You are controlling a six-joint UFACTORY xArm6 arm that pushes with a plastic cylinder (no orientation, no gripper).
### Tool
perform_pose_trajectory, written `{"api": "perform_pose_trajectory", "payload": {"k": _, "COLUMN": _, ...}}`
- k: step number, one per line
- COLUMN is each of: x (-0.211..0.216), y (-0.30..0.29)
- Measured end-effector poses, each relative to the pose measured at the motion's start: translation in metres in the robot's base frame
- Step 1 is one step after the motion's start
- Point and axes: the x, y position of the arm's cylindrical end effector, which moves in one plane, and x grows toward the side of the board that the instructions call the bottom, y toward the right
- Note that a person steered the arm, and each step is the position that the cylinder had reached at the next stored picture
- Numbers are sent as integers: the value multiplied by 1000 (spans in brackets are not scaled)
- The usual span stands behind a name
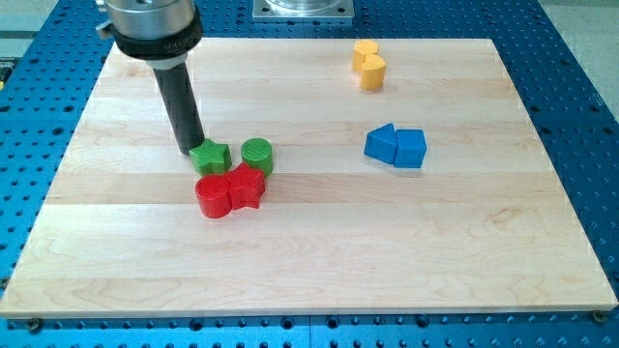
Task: Move the green circle into the red star
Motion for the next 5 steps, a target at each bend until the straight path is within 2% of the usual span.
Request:
{"api": "perform_pose_trajectory", "payload": {"k": 2, "x": 6, "y": 26}}
{"api": "perform_pose_trajectory", "payload": {"k": 3, "x": -28, "y": 39}}
{"api": "perform_pose_trajectory", "payload": {"k": 4, "x": -21, "y": 82}}
{"api": "perform_pose_trajectory", "payload": {"k": 5, "x": -5, "y": 82}}
